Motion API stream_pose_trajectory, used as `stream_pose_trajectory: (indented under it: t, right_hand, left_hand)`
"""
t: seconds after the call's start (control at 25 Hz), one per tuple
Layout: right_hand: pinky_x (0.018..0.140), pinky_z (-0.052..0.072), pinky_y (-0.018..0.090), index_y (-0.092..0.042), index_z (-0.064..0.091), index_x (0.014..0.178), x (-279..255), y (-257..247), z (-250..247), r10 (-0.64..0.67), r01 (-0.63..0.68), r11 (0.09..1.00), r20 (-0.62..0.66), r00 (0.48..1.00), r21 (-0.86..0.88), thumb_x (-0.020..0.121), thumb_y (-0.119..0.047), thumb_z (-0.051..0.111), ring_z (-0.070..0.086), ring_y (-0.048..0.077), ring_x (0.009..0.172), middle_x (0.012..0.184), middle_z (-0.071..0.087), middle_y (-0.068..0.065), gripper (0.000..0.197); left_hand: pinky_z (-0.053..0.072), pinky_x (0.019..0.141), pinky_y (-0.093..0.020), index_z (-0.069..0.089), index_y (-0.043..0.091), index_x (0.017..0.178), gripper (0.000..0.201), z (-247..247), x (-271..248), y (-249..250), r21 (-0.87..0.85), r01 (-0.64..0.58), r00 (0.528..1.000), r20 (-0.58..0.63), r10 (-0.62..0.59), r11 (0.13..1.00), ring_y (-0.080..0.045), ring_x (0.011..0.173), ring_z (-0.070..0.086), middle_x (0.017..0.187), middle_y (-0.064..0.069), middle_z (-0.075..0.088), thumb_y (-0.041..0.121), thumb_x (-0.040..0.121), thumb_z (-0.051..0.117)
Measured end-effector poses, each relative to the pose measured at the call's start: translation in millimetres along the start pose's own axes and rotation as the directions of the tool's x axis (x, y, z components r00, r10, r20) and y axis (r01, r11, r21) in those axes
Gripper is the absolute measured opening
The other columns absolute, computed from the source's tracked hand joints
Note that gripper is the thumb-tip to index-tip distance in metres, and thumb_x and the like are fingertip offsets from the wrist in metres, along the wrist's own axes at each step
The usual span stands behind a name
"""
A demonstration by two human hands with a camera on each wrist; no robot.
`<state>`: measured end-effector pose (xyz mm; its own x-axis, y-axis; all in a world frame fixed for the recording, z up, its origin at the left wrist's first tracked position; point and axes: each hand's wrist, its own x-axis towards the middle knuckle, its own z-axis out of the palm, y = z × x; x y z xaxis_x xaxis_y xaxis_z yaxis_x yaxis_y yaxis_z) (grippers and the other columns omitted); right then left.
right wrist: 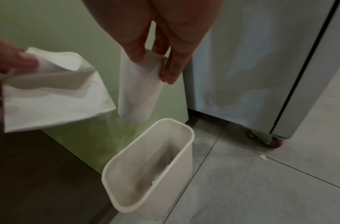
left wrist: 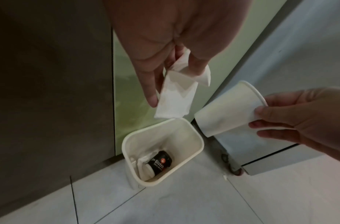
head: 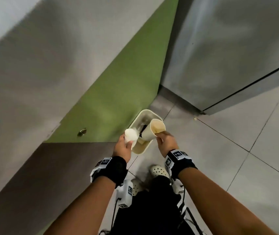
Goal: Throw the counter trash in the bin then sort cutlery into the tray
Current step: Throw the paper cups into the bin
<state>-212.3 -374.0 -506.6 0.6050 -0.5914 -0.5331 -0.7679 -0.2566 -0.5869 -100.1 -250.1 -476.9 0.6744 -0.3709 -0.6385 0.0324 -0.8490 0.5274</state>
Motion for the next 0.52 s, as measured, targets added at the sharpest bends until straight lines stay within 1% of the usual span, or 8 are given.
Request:
stream_pose_trajectory:
  t: [0.08, 0.16, 0.24, 0.28, 0.32, 0.4, 0.44, 0.52]
  right_hand:
    - [0.101, 0.041, 0.034, -0.011, 0.065, 0.116, 30.8, 19.0, 23.3, 0.002, -0.001, 1.000, 0.037, 0.999, -0.023, 0.091, -0.011, 0.049, 0.051, 0.033, 0.122, 0.132, 0.055, 0.016, 0.030]
    - [0.100, 0.041, 0.033, -0.012, 0.065, 0.116, 55.1, 29.9, 36.2, -0.001, 0.003, 0.999, 0.036, 0.999, -0.046, 0.091, -0.011, 0.048, 0.050, 0.032, 0.121, 0.130, 0.056, 0.015, 0.030]
    - [0.102, 0.039, 0.030, -0.013, 0.062, 0.120, 78.3, 38.6, 45.6, 0.000, 0.004, 0.997, 0.060, 0.998, -0.072, 0.092, -0.010, 0.046, 0.049, 0.032, 0.123, 0.132, 0.055, 0.014, 0.033]
    - [0.105, 0.036, 0.029, -0.014, 0.059, 0.125, 89.5, 42.3, 48.9, 0.004, 0.005, 0.996, 0.098, 0.995, -0.087, 0.092, -0.009, 0.045, 0.046, 0.031, 0.127, 0.137, 0.052, 0.013, 0.036]
    - [0.108, 0.033, 0.029, -0.015, 0.052, 0.131, 99.5, 46.5, 52.6, 0.017, -0.002, 0.995, 0.149, 0.989, -0.099, 0.092, -0.009, 0.044, 0.042, 0.030, 0.132, 0.144, 0.045, 0.012, 0.040]
    - [0.114, 0.028, 0.029, -0.018, 0.037, 0.142, 108.6, 52.5, 56.6, 0.079, -0.057, 0.993, 0.223, 0.972, -0.102, 0.091, -0.008, 0.045, 0.034, 0.027, 0.138, 0.153, 0.030, 0.008, 0.053]
    - [0.114, 0.030, 0.029, -0.018, 0.035, 0.142, 105.8, 51.9, 54.9, 0.103, -0.084, 0.992, 0.226, 0.969, -0.091, 0.090, -0.008, 0.045, 0.036, 0.027, 0.137, 0.153, 0.032, 0.009, 0.055]
    - [0.108, 0.037, 0.031, -0.015, 0.045, 0.135, 91.2, 46.0, 46.6, 0.111, -0.100, 0.992, 0.169, 0.979, -0.074, 0.087, -0.006, 0.047, 0.047, 0.029, 0.129, 0.142, 0.048, 0.014, 0.049]
  left_hand:
    - [0.039, 0.101, -0.033, 0.037, 0.001, 0.140, 0.049, 29.4, 38.8, -14.9, 0.042, 0.038, 0.999, 0.003, -0.038, 0.998, -0.035, 0.124, 0.051, 0.136, -0.022, 0.053, 0.009, 0.093, 0.050]
    - [0.039, 0.101, -0.034, 0.037, 0.002, 0.140, 0.049, 49.4, 67.3, -25.8, 0.102, 0.063, 0.998, 0.009, -0.064, 0.993, -0.036, 0.124, 0.051, 0.137, -0.022, 0.052, 0.010, 0.093, 0.050]
    - [0.039, 0.102, -0.035, 0.036, 0.003, 0.141, 0.051, 67.4, 91.6, -34.4, 0.149, 0.080, 0.996, 0.022, -0.084, 0.986, -0.036, 0.125, 0.050, 0.138, -0.021, 0.051, 0.009, 0.093, 0.051]
    - [0.038, 0.103, -0.034, 0.034, 0.004, 0.142, 0.055, 74.0, 102.0, -37.4, 0.167, 0.086, 0.995, 0.034, -0.093, 0.982, -0.035, 0.126, 0.049, 0.139, -0.021, 0.050, 0.010, 0.091, 0.053]
    - [0.037, 0.105, -0.034, 0.032, 0.004, 0.144, 0.060, 77.8, 109.9, -39.7, 0.185, 0.093, 0.993, 0.057, -0.105, 0.978, -0.033, 0.128, 0.048, 0.142, -0.019, 0.048, 0.012, 0.089, 0.056]
    - [0.035, 0.109, -0.032, 0.029, 0.004, 0.144, 0.070, 78.4, 116.1, -41.2, 0.247, 0.106, 0.985, 0.108, -0.136, 0.963, -0.029, 0.133, 0.043, 0.146, -0.017, 0.042, 0.020, 0.085, 0.063]
    - [0.033, 0.109, -0.031, 0.032, 0.004, 0.143, 0.068, 74.8, 112.9, -38.1, 0.273, 0.108, 0.981, 0.124, -0.146, 0.956, -0.028, 0.135, 0.042, 0.147, -0.017, 0.041, 0.023, 0.085, 0.063]
    - [0.033, 0.109, -0.027, 0.042, 0.006, 0.139, 0.059, 64.0, 100.6, -26.8, 0.279, 0.086, 0.985, 0.123, -0.124, 0.956, -0.026, 0.134, 0.042, 0.145, -0.015, 0.044, 0.025, 0.087, 0.061]
